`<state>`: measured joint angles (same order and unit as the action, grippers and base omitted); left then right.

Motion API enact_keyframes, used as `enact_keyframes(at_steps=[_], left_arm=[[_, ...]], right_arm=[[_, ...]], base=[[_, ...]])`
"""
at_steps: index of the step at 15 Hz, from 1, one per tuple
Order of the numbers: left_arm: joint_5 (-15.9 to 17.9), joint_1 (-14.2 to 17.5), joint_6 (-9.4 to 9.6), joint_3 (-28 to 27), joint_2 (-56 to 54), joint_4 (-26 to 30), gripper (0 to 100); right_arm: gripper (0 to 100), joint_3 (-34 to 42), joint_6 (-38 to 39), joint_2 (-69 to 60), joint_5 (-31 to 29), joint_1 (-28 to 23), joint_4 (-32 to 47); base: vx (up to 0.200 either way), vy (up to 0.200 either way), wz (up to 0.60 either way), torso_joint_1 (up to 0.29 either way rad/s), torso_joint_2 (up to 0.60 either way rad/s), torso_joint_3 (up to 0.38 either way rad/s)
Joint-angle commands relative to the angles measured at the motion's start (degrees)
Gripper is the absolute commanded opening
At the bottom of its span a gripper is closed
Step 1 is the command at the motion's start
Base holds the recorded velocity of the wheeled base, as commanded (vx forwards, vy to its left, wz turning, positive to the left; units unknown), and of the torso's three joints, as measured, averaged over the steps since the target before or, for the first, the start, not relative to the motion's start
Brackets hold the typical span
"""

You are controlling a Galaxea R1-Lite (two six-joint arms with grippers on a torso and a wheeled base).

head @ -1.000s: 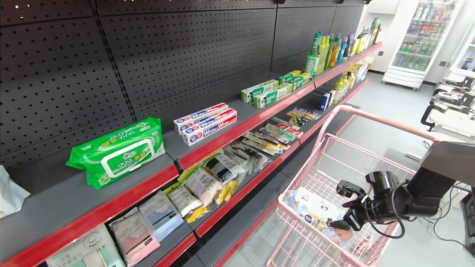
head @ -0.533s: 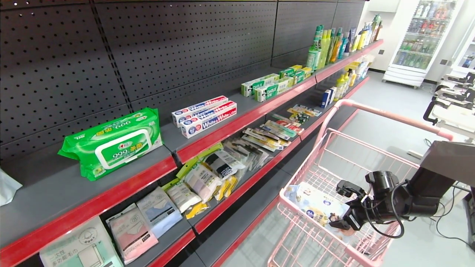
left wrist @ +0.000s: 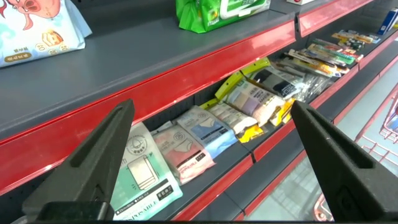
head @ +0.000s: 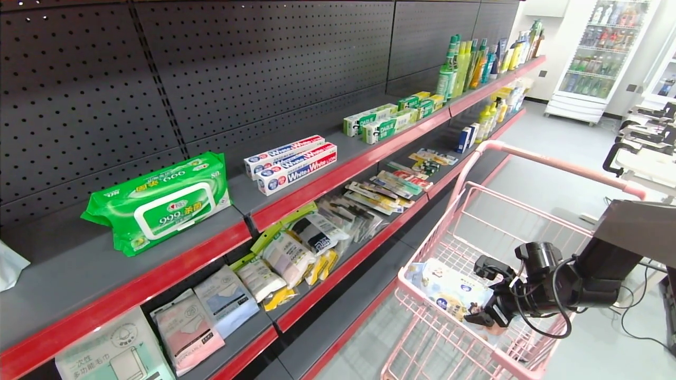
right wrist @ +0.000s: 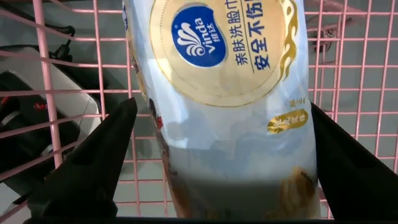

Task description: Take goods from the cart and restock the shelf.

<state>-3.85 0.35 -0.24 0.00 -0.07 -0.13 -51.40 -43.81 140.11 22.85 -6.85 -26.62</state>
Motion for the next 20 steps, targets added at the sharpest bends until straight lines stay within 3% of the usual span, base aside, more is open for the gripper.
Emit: enact_keyframes(at_steps=[1, 5, 6, 10, 13, 16, 20], left_arm=[[-0.01, 0.0, -0.02, 0.0, 0.07, -0.04, 100], [-0.01, 0.0, -0.02, 0.0, 0.07, -0.04, 100], [-0.01, 0.0, -0.02, 0.0, 0.07, -0.04, 100], [-0.01, 0.0, -0.02, 0.0, 0.07, -0.04, 100], [-0.01, 0.0, -0.02, 0.0, 0.07, -0.04, 100], [-0.01, 0.0, -0.02, 0.0, 0.07, -0.04, 100], [-0.01, 0.0, -0.02, 0.0, 0.07, -0.04, 100]], right_arm=[[100, 0.07, 0.04, -0.1, 0.01, 0.08, -0.01], [100, 0.42, 0.22, -0.1, 0.01, 0.52, -0.01], [0, 0.42, 0.22, -0.1, 0.01, 0.52, -0.01], [0, 1.12, -2.68, -0.36, 0.09, 0.61, 2.37], [0, 1.47, 3.91, -0.45, 0.01, 0.61, 2.28], [0, 0.77, 16.39, -5.19, -0.7, -0.36, 1.93], [0, 0.77, 23.95, -16.27, -6.67, -2.47, 2.1]], base=[[0.0, 0.0, 0.0, 0.0, 0.0, 0.0], [0.0, 0.0, 0.0, 0.0, 0.0, 0.0], [0.0, 0.0, 0.0, 0.0, 0.0, 0.0], [0.0, 0.0, 0.0, 0.0, 0.0, 0.0], [0.0, 0.0, 0.0, 0.0, 0.0, 0.0], [0.0, 0.0, 0.0, 0.0, 0.0, 0.0], [0.0, 0.0, 0.0, 0.0, 0.0, 0.0]])
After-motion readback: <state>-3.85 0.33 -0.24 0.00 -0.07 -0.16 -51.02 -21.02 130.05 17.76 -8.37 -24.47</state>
